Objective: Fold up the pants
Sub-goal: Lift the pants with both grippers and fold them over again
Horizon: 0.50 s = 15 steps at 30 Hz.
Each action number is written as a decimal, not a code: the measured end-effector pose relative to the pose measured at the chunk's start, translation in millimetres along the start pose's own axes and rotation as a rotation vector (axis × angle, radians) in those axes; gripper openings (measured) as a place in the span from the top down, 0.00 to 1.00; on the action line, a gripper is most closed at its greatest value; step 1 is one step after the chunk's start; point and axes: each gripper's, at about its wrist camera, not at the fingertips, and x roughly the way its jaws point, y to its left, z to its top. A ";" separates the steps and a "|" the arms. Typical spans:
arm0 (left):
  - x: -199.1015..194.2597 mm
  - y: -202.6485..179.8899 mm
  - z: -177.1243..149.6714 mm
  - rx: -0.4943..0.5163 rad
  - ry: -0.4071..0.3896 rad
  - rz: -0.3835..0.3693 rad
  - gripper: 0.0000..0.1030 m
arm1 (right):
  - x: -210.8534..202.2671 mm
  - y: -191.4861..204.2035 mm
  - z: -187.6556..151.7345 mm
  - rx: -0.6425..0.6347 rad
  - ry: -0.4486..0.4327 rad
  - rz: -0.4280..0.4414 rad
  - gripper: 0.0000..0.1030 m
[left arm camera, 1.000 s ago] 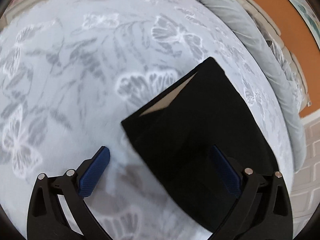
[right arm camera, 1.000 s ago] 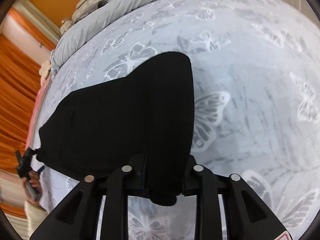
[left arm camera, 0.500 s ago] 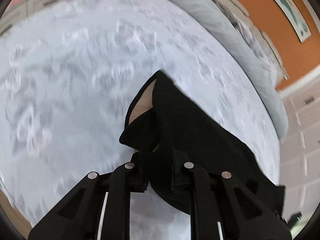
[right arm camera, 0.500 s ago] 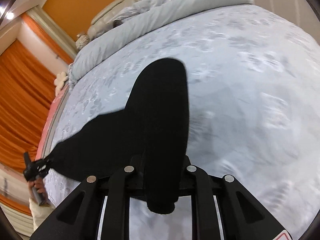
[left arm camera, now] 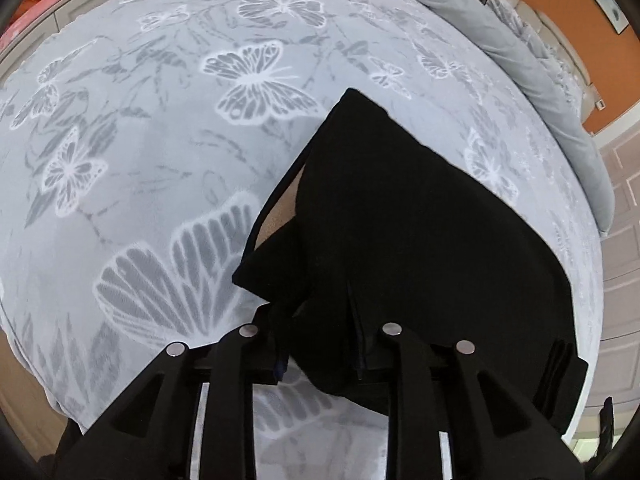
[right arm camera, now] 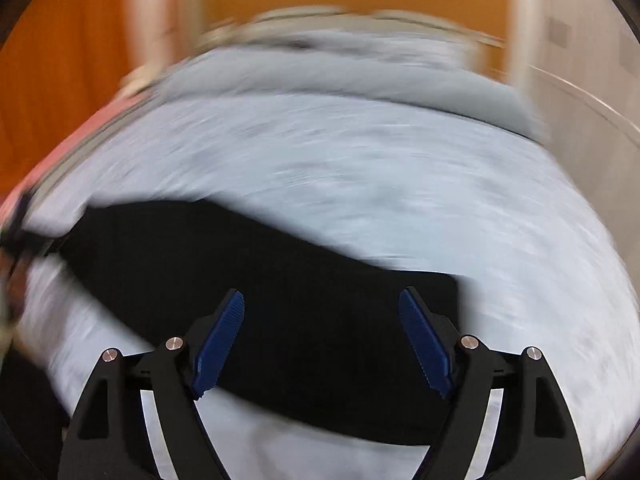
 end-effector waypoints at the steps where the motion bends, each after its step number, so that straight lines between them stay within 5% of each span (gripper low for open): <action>1: -0.2 -1.3 -0.3 0.008 -0.004 0.006 0.76 | 11.9 22.9 -0.4 -0.055 0.029 0.035 0.29; 5: -1.1 2.4 -0.5 0.032 -0.002 0.004 0.72 | 62.3 93.4 -11.0 -0.257 0.139 0.050 0.31; 7: 0.2 5.7 0.8 0.026 0.006 -0.010 0.71 | 78.6 96.7 -15.6 -0.252 0.192 0.041 0.74; 8: -0.2 7.6 0.6 0.021 0.010 -0.016 0.70 | 88.6 95.6 -16.3 -0.216 0.221 0.056 0.74; 9: 0.0 8.4 0.7 0.018 0.013 -0.021 0.69 | 90.3 90.5 -16.4 -0.161 0.212 0.077 0.86; 15: -3.2 6.7 -1.7 0.035 0.011 -0.025 0.69 | 70.6 89.1 16.8 -0.071 0.102 0.151 0.90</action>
